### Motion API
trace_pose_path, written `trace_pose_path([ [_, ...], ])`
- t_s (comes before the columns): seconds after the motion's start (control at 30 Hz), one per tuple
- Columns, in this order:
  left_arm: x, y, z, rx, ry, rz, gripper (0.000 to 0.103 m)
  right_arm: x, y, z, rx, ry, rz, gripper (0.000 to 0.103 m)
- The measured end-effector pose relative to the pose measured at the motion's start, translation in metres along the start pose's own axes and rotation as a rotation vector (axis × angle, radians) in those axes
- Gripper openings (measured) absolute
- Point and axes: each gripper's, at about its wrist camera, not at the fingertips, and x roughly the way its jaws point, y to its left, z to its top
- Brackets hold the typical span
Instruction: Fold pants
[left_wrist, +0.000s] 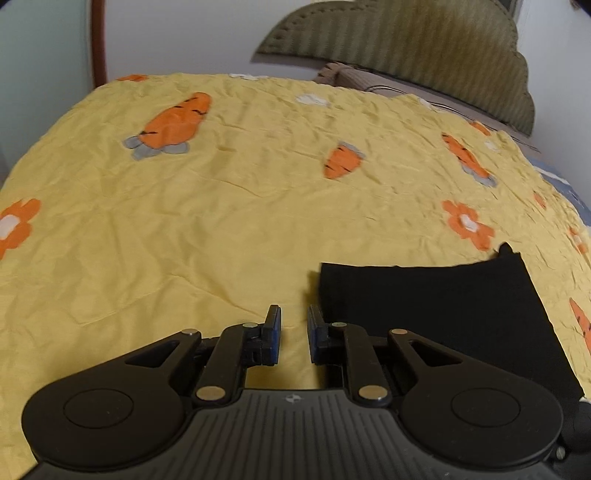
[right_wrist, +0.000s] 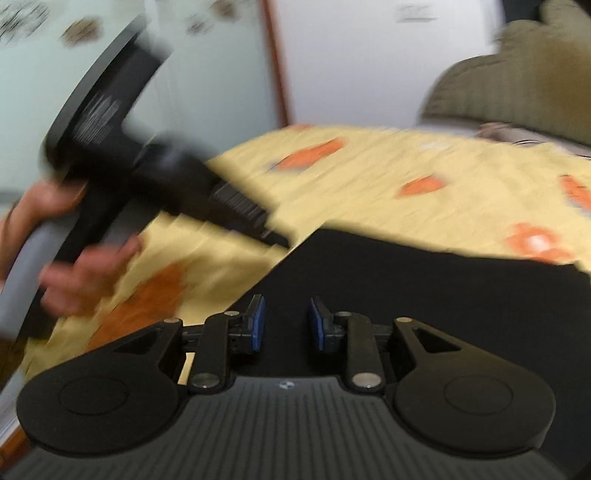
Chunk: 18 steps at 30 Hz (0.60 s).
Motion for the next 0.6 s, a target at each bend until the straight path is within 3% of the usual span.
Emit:
trace_pose_path([
  [0.1, -0.006, 0.006, -0.001, -0.020, -0.018, -0.004, 0.016, -0.001, 0.012, -0.004, -0.063, -0.010, -0.005, 0.025],
  [0.2, -0.007, 0.003, 0.001, -0.023, -0.032, -0.014, 0.016, -0.006, 0.005, 0.000, -0.030, -0.041, -0.026, 0.025],
  [0.33, -0.007, 0.002, 0.001, -0.050, -0.039, -0.026, 0.016, 0.018, 0.005, -0.003, -0.076, 0.028, -0.066, 0.028],
  [0.53, -0.005, 0.008, -0.005, -0.040, -0.026, -0.032, 0.016, -0.005, 0.015, -0.001, -0.169, -0.071, -0.111, 0.029],
  [0.6, -0.004, 0.005, -0.004, -0.031, -0.027, -0.051, 0.016, -0.007, 0.019, -0.002, -0.244, -0.040, -0.107, 0.038],
])
